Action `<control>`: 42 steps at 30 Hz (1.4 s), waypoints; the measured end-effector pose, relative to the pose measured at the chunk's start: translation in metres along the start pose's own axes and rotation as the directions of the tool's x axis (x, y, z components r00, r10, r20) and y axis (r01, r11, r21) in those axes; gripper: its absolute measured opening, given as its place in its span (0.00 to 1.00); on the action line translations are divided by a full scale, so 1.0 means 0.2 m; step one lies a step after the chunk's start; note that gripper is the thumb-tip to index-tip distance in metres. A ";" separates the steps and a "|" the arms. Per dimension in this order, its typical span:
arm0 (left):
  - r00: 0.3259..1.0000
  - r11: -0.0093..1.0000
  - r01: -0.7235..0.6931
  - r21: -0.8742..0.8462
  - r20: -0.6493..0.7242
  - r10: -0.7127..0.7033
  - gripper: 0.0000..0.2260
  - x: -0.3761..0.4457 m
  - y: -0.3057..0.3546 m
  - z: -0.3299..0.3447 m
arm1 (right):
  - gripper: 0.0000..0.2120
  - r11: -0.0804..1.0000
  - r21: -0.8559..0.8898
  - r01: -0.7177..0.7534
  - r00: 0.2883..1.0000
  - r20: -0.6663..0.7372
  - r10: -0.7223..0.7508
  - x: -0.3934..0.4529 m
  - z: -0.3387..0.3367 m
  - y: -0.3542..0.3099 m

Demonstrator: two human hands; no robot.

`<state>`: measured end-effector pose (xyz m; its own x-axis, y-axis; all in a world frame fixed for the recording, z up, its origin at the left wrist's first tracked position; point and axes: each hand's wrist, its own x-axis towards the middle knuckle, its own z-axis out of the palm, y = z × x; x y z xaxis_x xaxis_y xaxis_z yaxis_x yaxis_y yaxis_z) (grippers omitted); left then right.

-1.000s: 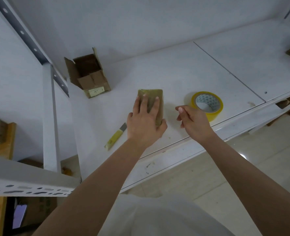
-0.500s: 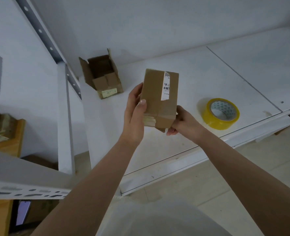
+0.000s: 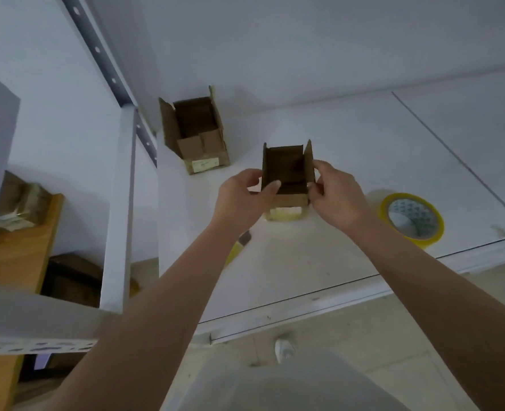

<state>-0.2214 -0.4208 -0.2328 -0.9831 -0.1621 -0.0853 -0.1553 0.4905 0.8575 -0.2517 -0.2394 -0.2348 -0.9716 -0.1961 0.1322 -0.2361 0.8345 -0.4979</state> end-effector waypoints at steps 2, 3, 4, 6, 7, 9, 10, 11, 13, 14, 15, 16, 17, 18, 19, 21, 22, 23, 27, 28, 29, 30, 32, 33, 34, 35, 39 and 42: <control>0.998 0.991 -0.044 0.123 -0.035 0.049 0.13 0.04 0.01 0.03 | 0.22 0.999 0.012 -0.049 0.998 0.030 0.049 0.04 0.01 0.03; 0.997 0.987 -0.060 0.147 -0.031 0.065 0.12 0.06 0.01 0.04 | 0.24 0.997 0.023 -0.079 0.996 0.050 0.078 0.06 0.01 0.06; 0.997 0.983 -0.074 0.170 -0.020 0.079 0.12 0.07 0.01 0.04 | 0.25 0.993 0.038 -0.109 0.991 0.079 0.106 0.08 0.02 0.08; 0.989 0.960 -0.137 0.244 -0.017 0.145 0.12 0.09 0.02 0.02 | 0.26 0.986 0.068 -0.149 0.979 0.150 0.138 0.12 0.02 0.10; 0.981 0.940 -0.165 0.298 -0.046 0.187 0.13 0.11 0.02 0.00 | 0.25 0.985 0.077 -0.156 0.974 0.176 0.140 0.14 0.02 0.11; 0.949 0.886 -0.157 0.436 -0.183 0.258 0.14 0.15 0.02 -0.06 | 0.23 0.987 0.067 -0.148 0.973 0.189 0.133 0.20 0.02 0.11; 0.918 0.856 -0.133 0.499 -0.265 0.297 0.15 0.19 0.02 -0.10 | 0.21 0.989 0.056 -0.136 0.975 0.185 0.124 0.23 0.02 0.10; 0.885 0.815 -0.108 0.569 -0.319 0.340 0.17 0.23 0.02 -0.15 | 0.20 0.991 0.047 -0.124 0.978 0.172 0.114 0.26 0.02 0.10; 0.887 0.702 -0.010 0.712 -0.317 0.335 0.22 0.34 0.02 -0.25 | 0.17 0.992 0.046 -0.114 0.983 0.147 0.106 0.33 0.01 0.08; 0.917 0.652 0.049 0.757 -0.292 0.271 0.23 0.38 0.02 -0.30 | 0.16 0.992 0.052 -0.114 0.984 0.146 0.106 0.35 0.01 0.06; 0.941 0.617 0.097 0.781 -0.274 0.198 0.22 0.41 0.02 -0.33 | 0.16 0.991 0.057 -0.120 0.982 0.151 0.111 0.38 0.01 0.05; 0.957 0.606 0.125 0.785 -0.257 0.136 0.19 0.43 0.01 -0.35 | 0.16 0.989 0.063 -0.133 0.979 0.163 0.122 0.41 0.01 0.04; 0.966 0.630 0.132 0.765 -0.243 0.092 0.15 0.43 0.01 -0.36 | 0.16 0.985 0.075 -0.152 0.975 0.176 0.137 0.44 0.02 0.03; 0.968 0.687 0.131 0.714 -0.242 0.067 0.13 0.43 0.00 -0.37 | 0.17 0.979 0.101 -0.178 0.970 0.187 0.157 0.47 0.03 0.02; 0.967 0.748 0.123 0.652 -0.248 0.057 0.12 0.43 -0.01 -0.37 | 0.18 0.967 0.143 -0.209 0.964 0.196 0.179 0.50 0.05 0.00; 0.964 0.808 0.098 0.581 -0.255 0.067 0.11 0.41 -0.03 -0.36 | 0.20 0.941 0.235 -0.245 0.959 0.204 0.198 0.55 0.08 -0.04; 0.963 0.819 0.093 0.566 -0.261 0.071 0.11 0.40 -0.03 -0.35 | 0.22 0.931 0.267 -0.250 0.959 0.203 0.199 0.58 0.09 -0.06; 0.962 0.828 0.090 0.553 -0.265 0.072 0.11 0.39 -0.02 -0.34 | 0.23 0.926 0.285 -0.248 0.959 0.205 0.194 0.60 0.10 -0.08; 0.957 0.840 0.099 0.533 -0.282 0.066 0.12 0.36 -0.04 -0.35 | 0.24 0.927 0.312 -0.208 0.957 0.262 0.127 0.65 0.13 -0.15; 0.955 0.840 0.099 0.533 -0.287 0.070 0.12 0.36 -0.04 -0.35 | 0.24 0.928 0.316 -0.199 0.956 0.270 0.114 0.65 0.14 -0.16; 0.954 0.839 0.095 0.536 -0.289 0.077 0.12 0.36 -0.04 -0.36 | 0.22 0.928 0.320 -0.191 0.956 0.276 0.102 0.66 0.14 -0.17; 0.953 0.838 0.093 0.537 -0.292 0.082 0.12 0.36 -0.04 -0.36 | 0.21 0.927 0.326 -0.184 0.956 0.279 0.092 0.66 0.14 -0.17; 0.949 0.843 0.099 0.529 -0.305 0.080 0.13 0.37 -0.04 -0.36 | 0.20 0.924 0.337 -0.179 0.956 0.284 0.081 0.66 0.14 -0.18; 0.946 0.844 0.107 0.525 -0.315 0.076 0.14 0.38 -0.04 -0.36 | 0.20 0.923 0.344 -0.175 0.956 0.285 0.075 0.66 0.13 -0.18; 0.943 0.843 0.117 0.525 -0.324 0.071 0.14 0.38 -0.03 -0.36 | 0.19 0.924 0.345 -0.165 0.956 0.287 0.063 0.65 0.13 -0.18; 0.940 0.837 0.125 0.533 -0.333 0.071 0.15 0.38 -0.03 -0.35 | 0.18 0.929 0.340 -0.146 0.956 0.291 0.044 0.65 0.12 -0.18; 0.941 0.799 0.129 0.587 -0.327 0.088 0.15 0.37 -0.03 -0.32 | 0.19 0.972 0.234 -0.020 0.950 0.306 -0.054 0.62 0.10 -0.16; 0.943 0.796 0.118 0.593 -0.318 0.098 0.15 0.37 -0.03 -0.32 | 0.18 0.992 0.115 0.060 0.937 0.337 -0.096 0.59 0.09 -0.15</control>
<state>-0.2865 -0.4906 -0.2112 -0.9112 -0.3774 0.1653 -0.2969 0.8796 0.3716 -0.3600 -0.2965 -0.2192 -0.8917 -0.4370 -0.1177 -0.2938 0.7568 -0.5840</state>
